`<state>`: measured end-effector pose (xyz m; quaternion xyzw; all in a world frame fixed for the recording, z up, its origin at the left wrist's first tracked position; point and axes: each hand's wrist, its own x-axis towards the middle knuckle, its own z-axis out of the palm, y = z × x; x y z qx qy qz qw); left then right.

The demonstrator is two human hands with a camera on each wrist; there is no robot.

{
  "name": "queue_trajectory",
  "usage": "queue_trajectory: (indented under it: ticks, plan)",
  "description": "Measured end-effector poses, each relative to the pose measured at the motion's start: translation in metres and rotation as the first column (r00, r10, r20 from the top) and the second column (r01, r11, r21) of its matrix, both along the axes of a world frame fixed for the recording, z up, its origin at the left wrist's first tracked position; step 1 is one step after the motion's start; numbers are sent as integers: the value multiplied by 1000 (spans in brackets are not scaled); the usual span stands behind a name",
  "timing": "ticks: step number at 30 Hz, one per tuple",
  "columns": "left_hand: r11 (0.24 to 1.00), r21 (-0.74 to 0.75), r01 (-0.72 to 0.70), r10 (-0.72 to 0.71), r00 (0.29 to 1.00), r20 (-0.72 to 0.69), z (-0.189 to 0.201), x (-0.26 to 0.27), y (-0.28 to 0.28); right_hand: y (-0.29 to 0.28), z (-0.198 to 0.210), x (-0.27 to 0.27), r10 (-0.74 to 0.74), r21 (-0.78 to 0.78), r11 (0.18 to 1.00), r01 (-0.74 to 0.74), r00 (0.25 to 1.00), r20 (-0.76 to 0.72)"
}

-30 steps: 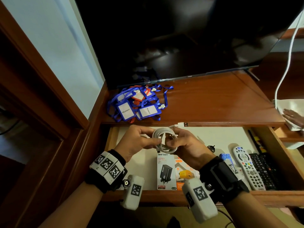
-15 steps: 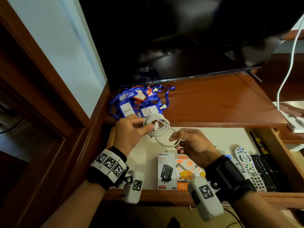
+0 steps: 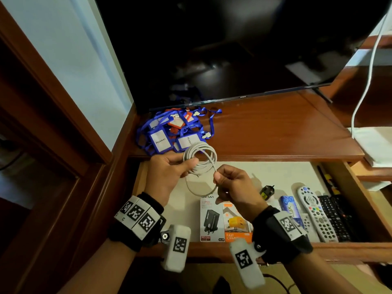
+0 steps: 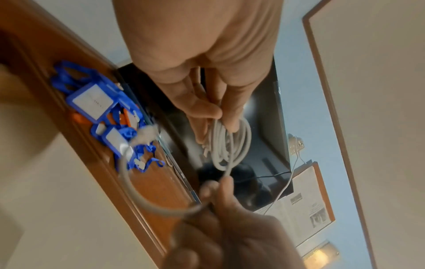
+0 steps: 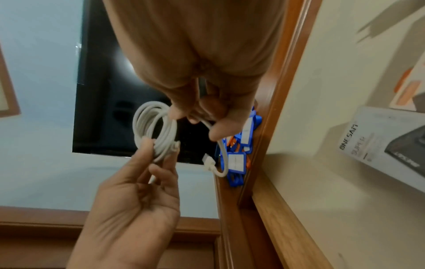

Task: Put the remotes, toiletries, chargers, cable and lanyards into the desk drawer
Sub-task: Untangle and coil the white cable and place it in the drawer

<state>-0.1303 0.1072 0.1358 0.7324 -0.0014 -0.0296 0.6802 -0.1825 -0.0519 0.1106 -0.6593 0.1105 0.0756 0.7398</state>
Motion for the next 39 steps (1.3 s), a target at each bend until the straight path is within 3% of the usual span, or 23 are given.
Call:
queue_trajectory:
  ticks: [7,11,19,23,32,36,39]
  plan:
    - [976,-181,-124,76,965,-252,-16,-21,-18,12,1,5,-126,244,959,147,987,-100]
    - [955,-256,-150,55,937,-345,-18,-33,-24,14,-3,6,-193,262,941,215,976,-104]
    - [964,-212,-158,64,918,-392,-28,-36,-20,18,-17,-1,-199,301,927,223,974,-111]
    - [940,-296,-171,55,930,-363,-33,-40,-19,20,-21,-4,-141,307,935,176,981,-133]
    - [922,-388,3,-116,957,-267,-36,-40,-9,15,-19,-2,-32,335,939,78,989,-142]
    - [909,-386,159,-261,938,-229,-41,-39,-3,18,-24,-5,-40,263,959,102,972,-231]
    - [893,-351,281,-362,912,-193,-41,-42,-3,19,-27,-6,-30,320,938,135,949,-312]
